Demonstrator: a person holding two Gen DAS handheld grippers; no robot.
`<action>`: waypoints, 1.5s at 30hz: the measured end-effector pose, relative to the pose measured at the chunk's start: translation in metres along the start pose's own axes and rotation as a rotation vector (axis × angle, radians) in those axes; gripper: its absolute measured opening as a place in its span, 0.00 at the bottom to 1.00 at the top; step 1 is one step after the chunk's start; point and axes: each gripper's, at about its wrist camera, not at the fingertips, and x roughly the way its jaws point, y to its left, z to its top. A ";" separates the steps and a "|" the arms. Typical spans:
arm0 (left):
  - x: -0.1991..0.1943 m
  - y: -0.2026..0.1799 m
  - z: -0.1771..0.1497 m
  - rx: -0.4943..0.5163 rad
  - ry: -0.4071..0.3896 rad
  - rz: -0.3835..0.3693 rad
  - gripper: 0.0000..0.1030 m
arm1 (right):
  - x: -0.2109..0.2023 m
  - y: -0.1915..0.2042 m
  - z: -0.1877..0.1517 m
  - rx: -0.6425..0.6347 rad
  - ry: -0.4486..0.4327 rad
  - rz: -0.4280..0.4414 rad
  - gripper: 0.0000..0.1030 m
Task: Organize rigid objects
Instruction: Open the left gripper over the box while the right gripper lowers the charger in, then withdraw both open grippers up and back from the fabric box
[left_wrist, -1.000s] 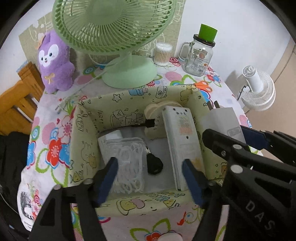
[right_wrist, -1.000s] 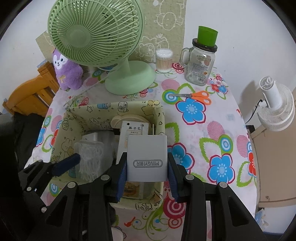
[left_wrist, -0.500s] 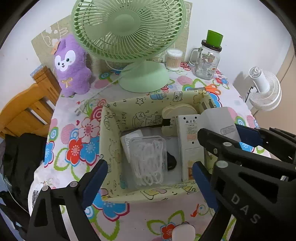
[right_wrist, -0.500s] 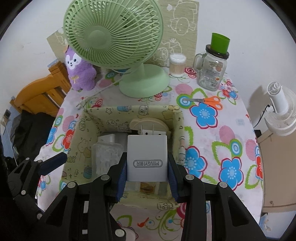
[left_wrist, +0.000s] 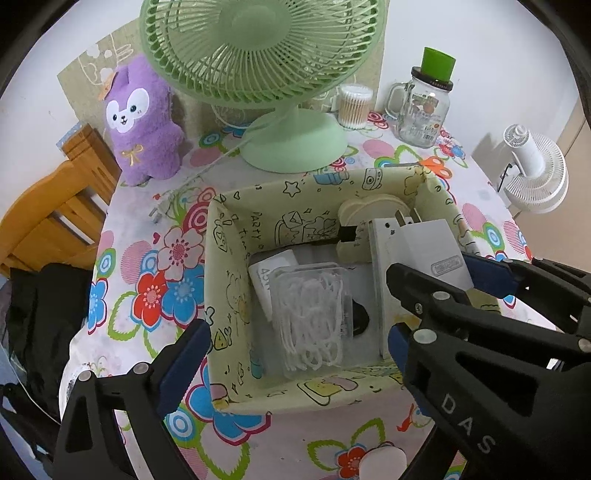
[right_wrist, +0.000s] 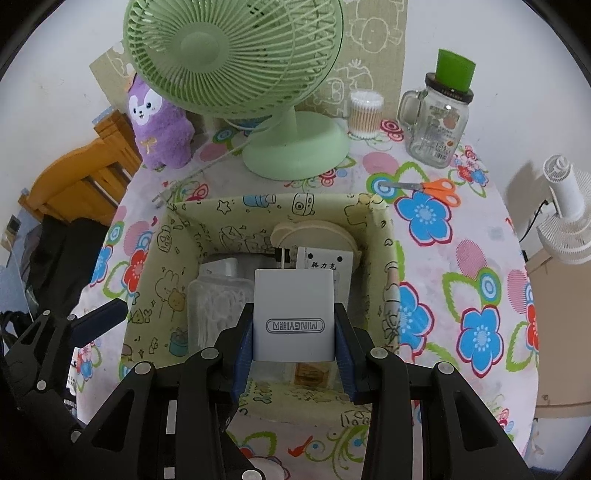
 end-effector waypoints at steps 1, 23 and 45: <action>0.002 0.001 0.000 -0.001 0.004 0.000 0.95 | 0.002 0.001 0.000 0.000 0.005 0.001 0.41; 0.015 0.011 0.001 0.018 0.046 -0.019 0.96 | 0.023 0.012 0.001 -0.009 0.024 0.003 0.77; -0.025 -0.015 -0.020 0.041 -0.009 -0.001 0.97 | -0.030 -0.004 -0.028 -0.011 -0.038 -0.027 0.91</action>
